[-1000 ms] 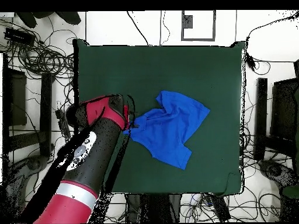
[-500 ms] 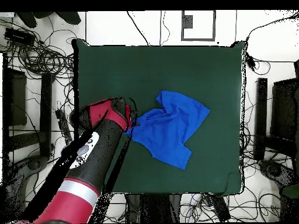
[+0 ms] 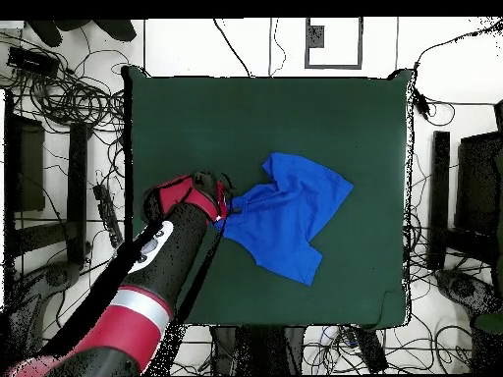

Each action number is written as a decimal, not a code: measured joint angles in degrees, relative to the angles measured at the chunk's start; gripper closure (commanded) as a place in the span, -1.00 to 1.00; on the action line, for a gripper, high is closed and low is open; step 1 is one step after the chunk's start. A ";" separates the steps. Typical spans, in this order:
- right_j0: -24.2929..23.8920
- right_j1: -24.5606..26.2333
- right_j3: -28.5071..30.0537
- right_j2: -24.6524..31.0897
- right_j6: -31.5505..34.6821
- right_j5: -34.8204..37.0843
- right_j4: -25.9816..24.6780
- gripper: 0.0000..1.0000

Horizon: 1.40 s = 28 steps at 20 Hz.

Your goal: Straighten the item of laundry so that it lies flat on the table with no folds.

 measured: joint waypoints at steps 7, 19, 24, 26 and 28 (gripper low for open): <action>0.04 -0.12 0.04 0.01 0.00 -0.08 -0.01 -1.00; -5.38 -7.81 8.53 8.14 -0.01 -16.94 -9.07 -1.00; -8.39 -9.99 10.23 11.02 -0.01 -27.50 -14.55 -1.00; -9.50 -10.04 10.30 11.73 -0.01 -33.82 -16.84 -1.00; -10.67 -10.18 10.29 12.37 -0.01 -39.10 -19.12 -1.00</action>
